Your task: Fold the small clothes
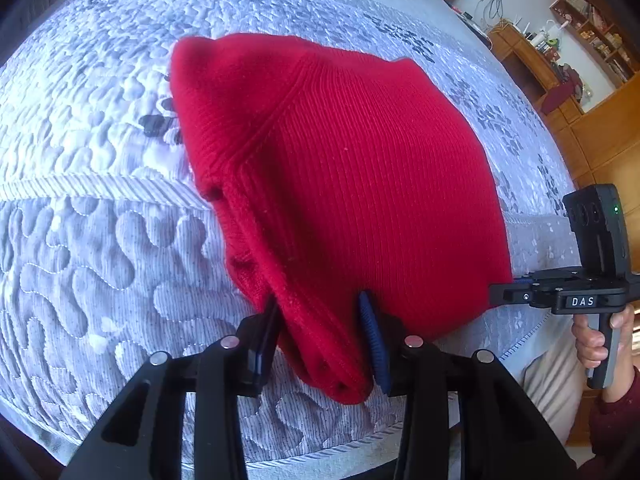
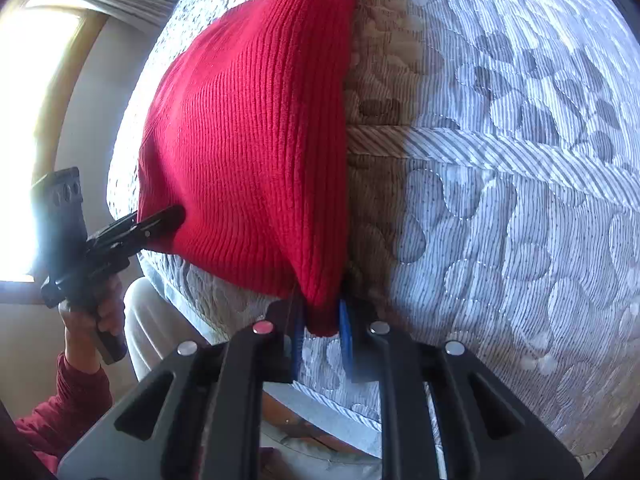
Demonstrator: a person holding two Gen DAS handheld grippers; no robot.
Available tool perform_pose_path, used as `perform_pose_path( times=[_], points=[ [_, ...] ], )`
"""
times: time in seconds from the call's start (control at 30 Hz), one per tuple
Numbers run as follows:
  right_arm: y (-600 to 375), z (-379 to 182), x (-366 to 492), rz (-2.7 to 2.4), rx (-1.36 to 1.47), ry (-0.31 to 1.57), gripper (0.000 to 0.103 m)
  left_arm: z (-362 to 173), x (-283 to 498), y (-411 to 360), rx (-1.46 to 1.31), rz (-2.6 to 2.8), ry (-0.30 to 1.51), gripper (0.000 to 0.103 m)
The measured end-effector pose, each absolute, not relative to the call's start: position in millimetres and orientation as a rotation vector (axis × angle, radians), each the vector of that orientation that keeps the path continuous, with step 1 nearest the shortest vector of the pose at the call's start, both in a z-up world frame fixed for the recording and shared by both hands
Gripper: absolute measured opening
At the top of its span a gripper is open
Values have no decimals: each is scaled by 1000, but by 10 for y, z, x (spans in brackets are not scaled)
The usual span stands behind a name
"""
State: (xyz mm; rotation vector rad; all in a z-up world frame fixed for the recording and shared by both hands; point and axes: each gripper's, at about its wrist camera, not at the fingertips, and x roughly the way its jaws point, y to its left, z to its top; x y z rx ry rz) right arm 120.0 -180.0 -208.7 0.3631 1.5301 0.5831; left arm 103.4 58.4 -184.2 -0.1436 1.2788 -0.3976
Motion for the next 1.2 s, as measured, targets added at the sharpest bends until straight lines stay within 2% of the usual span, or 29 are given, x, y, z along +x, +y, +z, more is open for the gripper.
perform_pose_path(
  times=[0.07,0.1,0.13,0.2,0.27,0.4,0.47,0.7,0.8,0.83,0.97,1.0,1.07,1.1,1.13,1.2],
  points=[
    [-1947,-1879,1254,583,331,1513,26,-1779,1065,607,-173,-404,1286,43],
    [-1953,-1834,1266,584,320,1503,35,-1740,1086,642,-180,-399,1286,44],
    [-1971,-1741,1293,585,301,1477,40,-1654,1117,703,-178,-381,1274,48],
    [-2042,-1542,1393,591,294,1425,41,-1446,1201,842,-169,-339,1216,52],
    [-2116,-1427,1550,592,322,1397,46,-1246,1366,930,-161,-319,1166,52],
    [-2106,-1365,2051,580,324,1360,47,-911,1974,667,-99,-442,1107,53],
    [-2118,-1424,2233,593,371,1372,47,-920,2323,435,-60,-534,1116,53],
    [-2090,-1718,2471,583,398,1401,48,-1502,3264,-210,22,-656,1233,53],
    [-2165,-1780,2523,592,422,1397,55,-1679,3364,-313,50,-698,1248,54],
    [-2181,-1794,2542,598,427,1394,55,-1732,3397,-338,47,-706,1259,57],
    [-2162,-1806,2608,604,421,1386,55,-1885,3457,-344,20,-751,1287,56],
    [-2143,-1806,2624,602,409,1383,55,-1903,3443,-353,29,-761,1288,55],
    [-2120,-1802,2641,599,389,1378,55,-1938,3412,-372,72,-759,1298,40],
    [-2111,-1794,2642,596,379,1374,55,-1951,3406,-371,89,-749,1301,16],
    [-2098,-1803,2655,594,376,1371,55,-1958,3396,-352,104,-721,1290,4],
    [-2089,-1801,2660,587,367,1366,55,-1921,3409,-259,59,-675,1261,2]
  ],
)
